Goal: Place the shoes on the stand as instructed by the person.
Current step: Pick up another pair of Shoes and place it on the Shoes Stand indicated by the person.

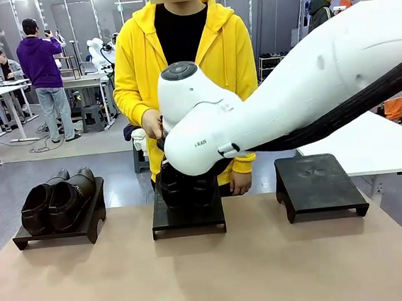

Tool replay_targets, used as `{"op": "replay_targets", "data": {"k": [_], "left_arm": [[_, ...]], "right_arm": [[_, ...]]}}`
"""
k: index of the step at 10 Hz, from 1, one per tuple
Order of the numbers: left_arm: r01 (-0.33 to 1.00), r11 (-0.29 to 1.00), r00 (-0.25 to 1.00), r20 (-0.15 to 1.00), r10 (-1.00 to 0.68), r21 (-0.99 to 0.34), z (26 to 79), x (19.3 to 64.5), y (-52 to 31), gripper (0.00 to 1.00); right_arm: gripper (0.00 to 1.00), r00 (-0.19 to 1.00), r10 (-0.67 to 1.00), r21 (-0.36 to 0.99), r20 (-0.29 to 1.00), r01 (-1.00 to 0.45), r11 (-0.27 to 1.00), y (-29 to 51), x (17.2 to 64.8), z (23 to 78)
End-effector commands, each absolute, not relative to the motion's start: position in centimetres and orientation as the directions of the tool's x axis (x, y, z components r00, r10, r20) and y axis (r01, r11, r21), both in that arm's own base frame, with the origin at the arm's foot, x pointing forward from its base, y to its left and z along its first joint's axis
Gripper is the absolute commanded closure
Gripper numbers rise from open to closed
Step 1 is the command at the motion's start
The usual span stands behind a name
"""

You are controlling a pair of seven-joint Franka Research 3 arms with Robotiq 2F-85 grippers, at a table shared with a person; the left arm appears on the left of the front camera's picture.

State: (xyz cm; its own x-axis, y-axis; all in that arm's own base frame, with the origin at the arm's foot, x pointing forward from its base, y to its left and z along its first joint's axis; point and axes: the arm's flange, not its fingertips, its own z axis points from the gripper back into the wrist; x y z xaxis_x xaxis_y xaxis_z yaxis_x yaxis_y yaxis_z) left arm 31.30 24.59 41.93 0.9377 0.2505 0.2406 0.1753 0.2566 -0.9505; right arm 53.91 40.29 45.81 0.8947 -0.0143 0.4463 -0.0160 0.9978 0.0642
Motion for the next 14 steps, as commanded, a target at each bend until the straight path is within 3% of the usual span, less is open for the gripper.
{"op": "replay_targets", "data": {"k": [1,12,13,14], "left_arm": [[0.187,0.266,0.936,0.254,0.245,-0.946,42.0,31.0,24.4,0.0],[0.187,0.266,0.936,0.254,0.245,-0.946,42.0,31.0,24.4,0.0],[0.187,0.266,0.936,0.254,0.245,-0.946,42.0,31.0,24.4,0.0],[0.187,0.266,0.936,0.254,0.245,-0.946,42.0,31.0,24.4,0.0]], "right_arm": [[0.93,0.856,-0.06,0.091,0.514,0.015,0.996,41.9,55.9,45.0],[0.93,0.84,-0.079,0.044,0.536,0.065,0.997,41.9,57.3,39.2],[0.63,0.838,-0.078,0.048,0.541,0.062,0.997,41.8,57.1,39.5],[0.56,0.838,-0.079,0.05,0.54,0.062,0.997,41.8,57.0,39.8]]}}
